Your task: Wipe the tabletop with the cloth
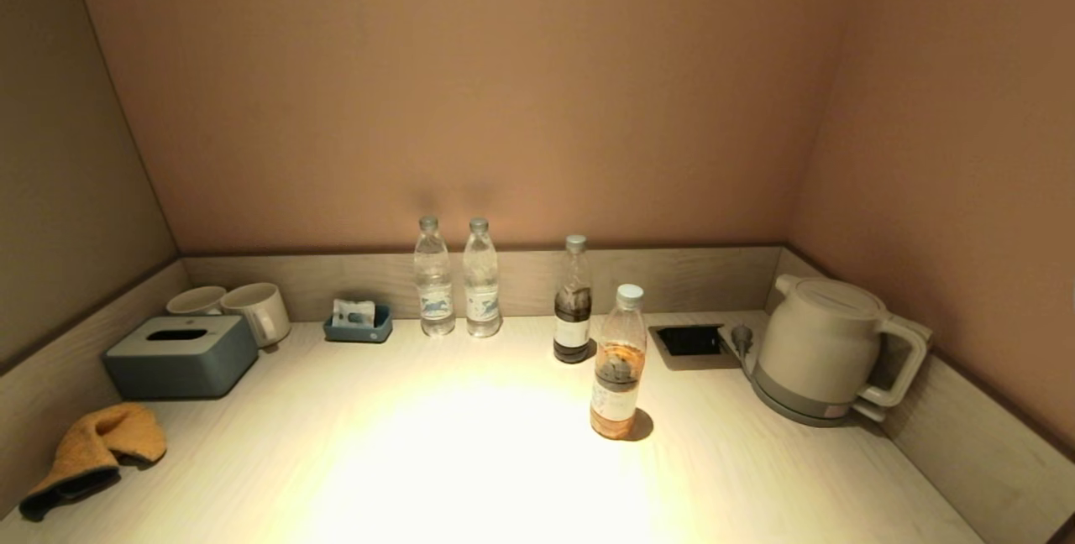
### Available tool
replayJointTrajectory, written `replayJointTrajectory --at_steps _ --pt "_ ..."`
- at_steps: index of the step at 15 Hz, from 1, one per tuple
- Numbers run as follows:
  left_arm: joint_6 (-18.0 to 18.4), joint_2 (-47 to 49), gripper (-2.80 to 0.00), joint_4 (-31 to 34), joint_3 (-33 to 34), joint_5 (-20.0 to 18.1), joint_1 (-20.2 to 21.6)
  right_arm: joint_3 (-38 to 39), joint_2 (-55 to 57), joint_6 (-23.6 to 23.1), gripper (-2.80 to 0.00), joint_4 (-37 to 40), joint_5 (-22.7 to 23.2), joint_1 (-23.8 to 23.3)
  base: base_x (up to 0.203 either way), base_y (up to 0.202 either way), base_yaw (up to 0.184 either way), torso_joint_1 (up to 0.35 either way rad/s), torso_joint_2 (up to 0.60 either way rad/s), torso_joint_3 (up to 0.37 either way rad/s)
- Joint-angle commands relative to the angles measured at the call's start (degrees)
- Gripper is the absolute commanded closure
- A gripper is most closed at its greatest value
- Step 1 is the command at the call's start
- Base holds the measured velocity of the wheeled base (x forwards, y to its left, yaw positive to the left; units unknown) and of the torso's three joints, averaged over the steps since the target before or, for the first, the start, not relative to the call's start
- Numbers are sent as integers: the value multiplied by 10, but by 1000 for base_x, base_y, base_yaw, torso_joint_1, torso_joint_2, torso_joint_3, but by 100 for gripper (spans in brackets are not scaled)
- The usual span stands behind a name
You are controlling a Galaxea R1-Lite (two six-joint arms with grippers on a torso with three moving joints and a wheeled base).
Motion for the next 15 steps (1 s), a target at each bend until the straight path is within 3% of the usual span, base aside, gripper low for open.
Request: replayJointTrajectory --at_steps 1,9,12,15 --pt "3 -80 0 1 28 -6 -1 0 1 0 0 0 0 0 0 0 0 0 0 0" --pt "8 -228 0 1 58 0 -11 0 1 0 0 0 0 0 0 0 0 0 0 0" --pt "11 -261 0 0 72 90 -76 0 1 0 0 0 0 0 0 0 0 0 0 0" --pt "13 -290 0 0 86 110 -94 0 1 0 0 0 0 0 0 0 0 0 0 0"
